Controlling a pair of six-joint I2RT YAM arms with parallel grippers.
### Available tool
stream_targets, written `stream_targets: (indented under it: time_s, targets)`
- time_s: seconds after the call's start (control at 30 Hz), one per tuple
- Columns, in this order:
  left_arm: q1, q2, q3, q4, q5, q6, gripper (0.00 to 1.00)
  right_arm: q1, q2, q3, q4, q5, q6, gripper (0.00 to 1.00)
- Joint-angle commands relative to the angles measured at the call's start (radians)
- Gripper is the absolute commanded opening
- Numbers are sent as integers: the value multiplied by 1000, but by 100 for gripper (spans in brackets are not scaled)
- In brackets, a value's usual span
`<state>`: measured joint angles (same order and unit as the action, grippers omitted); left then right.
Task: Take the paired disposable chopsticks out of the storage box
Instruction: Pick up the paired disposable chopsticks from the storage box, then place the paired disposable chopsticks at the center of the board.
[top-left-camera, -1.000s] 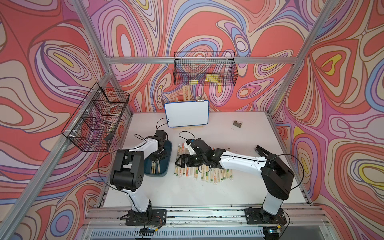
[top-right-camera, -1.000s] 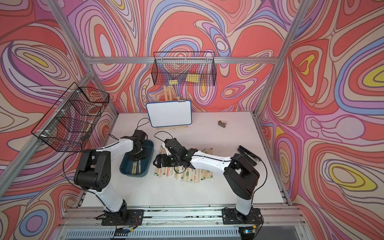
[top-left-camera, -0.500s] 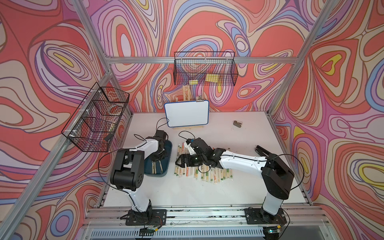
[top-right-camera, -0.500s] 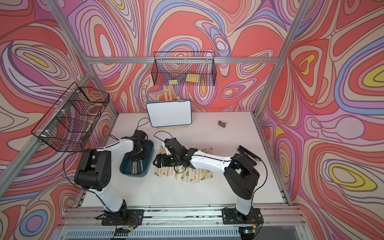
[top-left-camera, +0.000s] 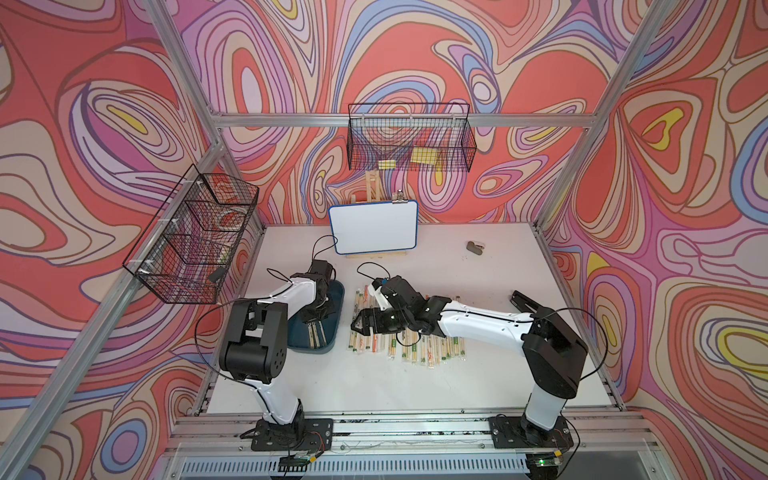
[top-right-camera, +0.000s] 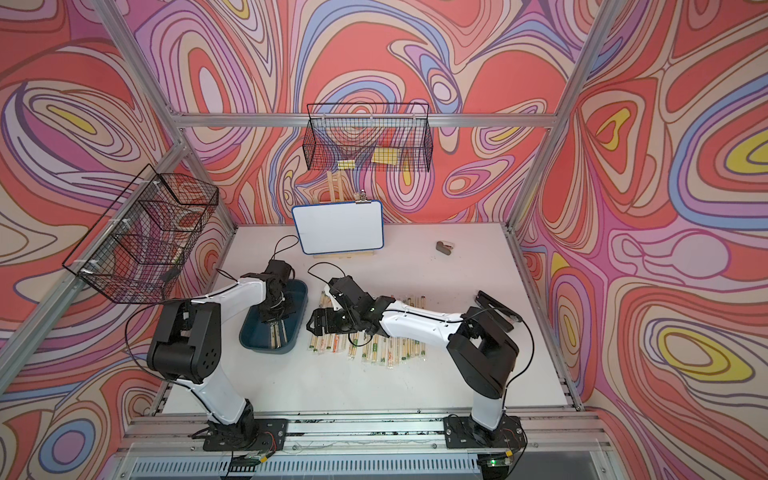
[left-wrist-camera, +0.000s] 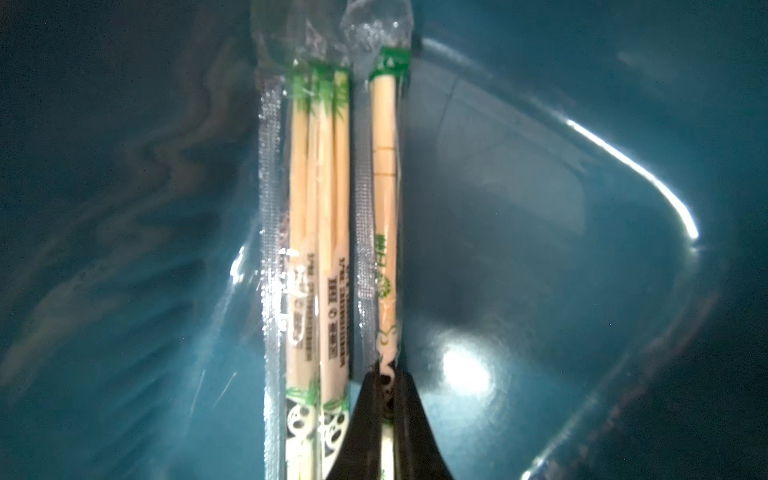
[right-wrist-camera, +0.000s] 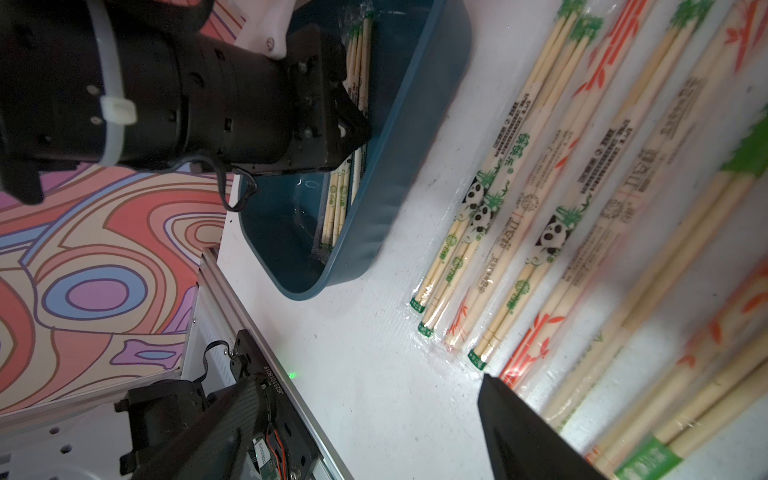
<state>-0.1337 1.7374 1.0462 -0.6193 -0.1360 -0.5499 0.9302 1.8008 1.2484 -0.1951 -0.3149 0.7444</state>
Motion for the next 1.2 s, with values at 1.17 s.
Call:
stream_targets:
  time_s: [1.17]
  targets:
    - [-170,-265,225,-211,41,137,0,4,45,43,5,-4,-14,89]
